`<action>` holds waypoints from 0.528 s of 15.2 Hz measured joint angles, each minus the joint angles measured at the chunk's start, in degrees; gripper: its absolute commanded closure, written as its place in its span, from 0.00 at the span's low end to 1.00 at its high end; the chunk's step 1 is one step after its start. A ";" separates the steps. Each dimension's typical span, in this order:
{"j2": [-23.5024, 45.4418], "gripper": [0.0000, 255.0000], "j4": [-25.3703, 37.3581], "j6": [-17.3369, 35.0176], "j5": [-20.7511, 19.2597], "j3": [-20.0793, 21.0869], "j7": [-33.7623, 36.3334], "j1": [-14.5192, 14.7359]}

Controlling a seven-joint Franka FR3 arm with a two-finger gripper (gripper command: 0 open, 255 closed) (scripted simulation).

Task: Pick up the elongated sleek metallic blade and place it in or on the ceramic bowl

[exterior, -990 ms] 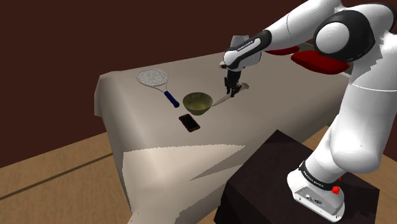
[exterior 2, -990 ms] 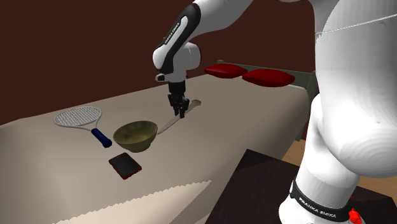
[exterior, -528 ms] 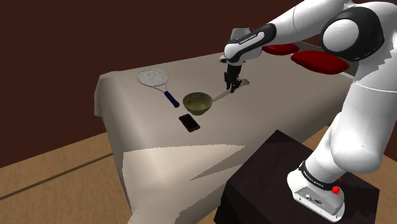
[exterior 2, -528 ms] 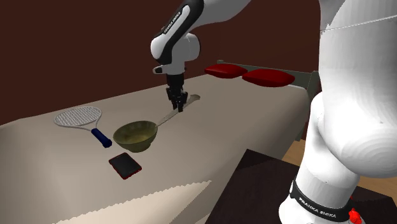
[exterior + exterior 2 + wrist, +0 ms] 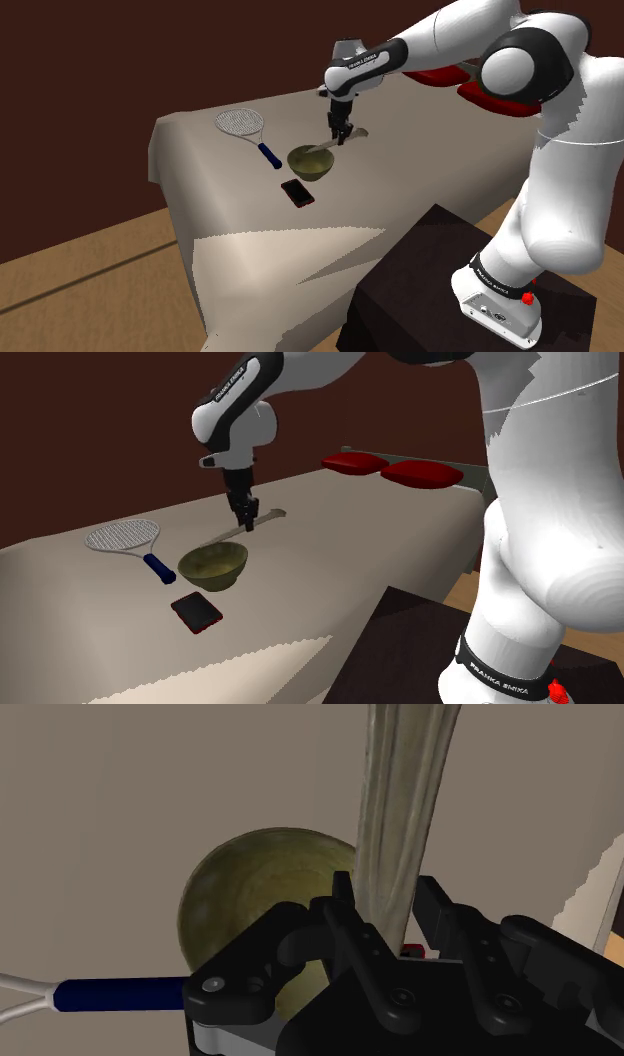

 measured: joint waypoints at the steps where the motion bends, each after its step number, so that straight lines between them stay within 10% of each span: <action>1: 1.38 1.00 2.35 -1.03 0.35 0.36 0.60 0.15; 8: 9.99 1.00 15.48 -5.60 2.06 2.93 6.13 2.24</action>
